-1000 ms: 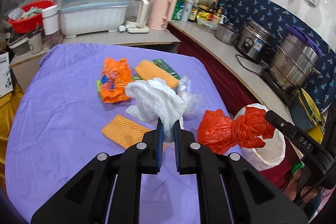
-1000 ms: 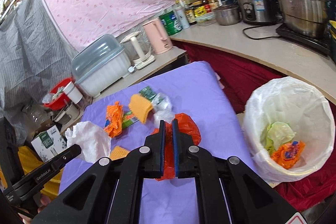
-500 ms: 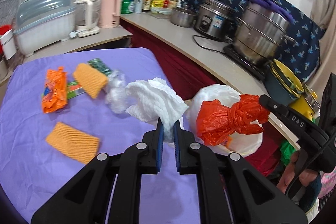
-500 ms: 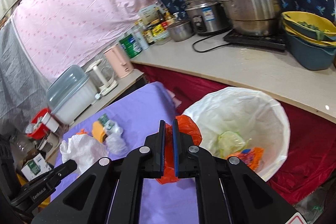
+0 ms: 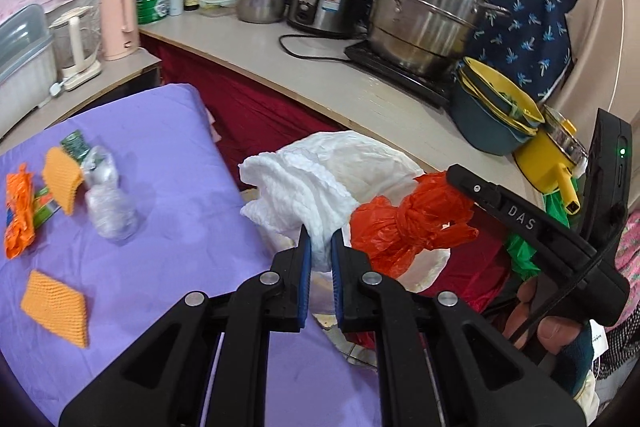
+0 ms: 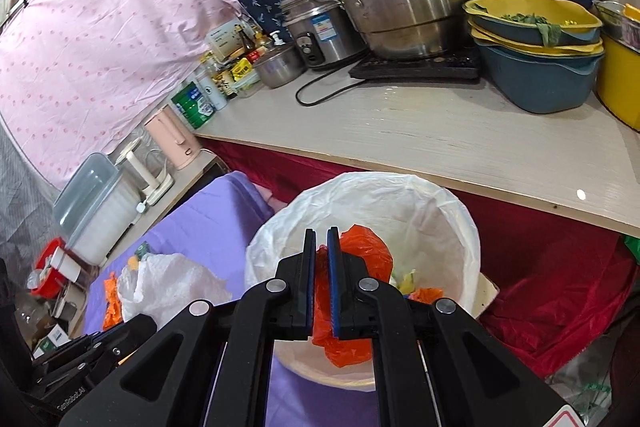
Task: Collect trash
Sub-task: 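Lift the tissue and red bag and carry them toward the white bin, then open both tools over the bin to drop the tissue and red bag, then move both open tools back over the remaining trash on the table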
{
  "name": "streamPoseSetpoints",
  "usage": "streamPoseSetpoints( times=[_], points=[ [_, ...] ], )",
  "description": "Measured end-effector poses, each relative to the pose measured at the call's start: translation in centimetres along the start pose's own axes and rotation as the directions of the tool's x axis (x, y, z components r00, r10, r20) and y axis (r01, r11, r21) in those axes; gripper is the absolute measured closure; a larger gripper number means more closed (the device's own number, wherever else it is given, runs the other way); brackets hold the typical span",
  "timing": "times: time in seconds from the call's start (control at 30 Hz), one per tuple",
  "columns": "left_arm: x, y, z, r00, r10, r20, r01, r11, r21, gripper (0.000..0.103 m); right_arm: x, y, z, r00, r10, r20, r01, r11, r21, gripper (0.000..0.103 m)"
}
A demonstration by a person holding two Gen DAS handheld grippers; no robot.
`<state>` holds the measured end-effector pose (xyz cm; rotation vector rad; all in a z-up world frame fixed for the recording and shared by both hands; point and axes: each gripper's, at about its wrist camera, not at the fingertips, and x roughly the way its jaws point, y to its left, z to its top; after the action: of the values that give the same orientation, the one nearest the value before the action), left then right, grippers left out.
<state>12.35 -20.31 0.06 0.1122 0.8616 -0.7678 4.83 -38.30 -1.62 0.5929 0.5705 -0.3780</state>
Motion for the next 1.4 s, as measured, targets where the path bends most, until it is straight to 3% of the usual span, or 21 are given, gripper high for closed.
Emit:
streamPoseSetpoints(
  times=[0.33,0.4,0.47,0.6,0.77,1.03,1.23,1.4],
  points=[
    [4.1,-2.5,1.1,0.998,-0.022,-0.051,0.024,0.999,0.032,0.092,0.7,-2.8,-0.6,0.999,-0.033,-0.018,0.034,0.998,0.058,0.091],
    [4.4,-2.6,1.2,0.998,-0.021,-0.055,0.022,0.999,0.029,0.084,0.5,-3.1,-0.5,0.999,-0.036,-0.015,0.037,0.997,0.064,0.088],
    [4.4,-2.6,1.3,0.999,-0.016,-0.049,0.016,1.0,0.017,0.058,0.2,-3.3,-0.5,0.999,-0.041,-0.007,0.041,0.997,0.065,0.082],
    [3.8,-2.1,1.5,1.0,-0.007,-0.026,0.007,1.0,-0.003,0.047,-0.5,-3.1,-0.5,0.999,-0.043,0.005,0.042,0.997,0.068,0.074],
    [3.1,-0.4,1.5,1.0,0.007,-0.02,-0.008,0.998,-0.064,0.046,-0.9,-2.4,-0.9,0.999,-0.035,0.007,0.034,0.998,0.058,0.066],
    [1.0,3.1,0.4,0.998,0.063,-0.001,-0.062,0.989,-0.135,0.045,-0.8,0.6,-2.0,1.0,0.001,-0.017,-0.001,1.0,0.005,0.066],
    [-1.0,6.9,-1.1,0.992,0.123,0.003,-0.12,0.971,-0.207,0.037,-0.1,4.1,-3.2,0.998,0.038,-0.045,-0.04,0.998,-0.048,0.062],
    [-2.4,10.6,-2.4,0.984,0.175,-0.005,-0.17,0.948,-0.269,0.037,0.9,7.3,-4.6,0.995,0.068,-0.079,-0.075,0.993,-0.09,0.061]
  ],
)
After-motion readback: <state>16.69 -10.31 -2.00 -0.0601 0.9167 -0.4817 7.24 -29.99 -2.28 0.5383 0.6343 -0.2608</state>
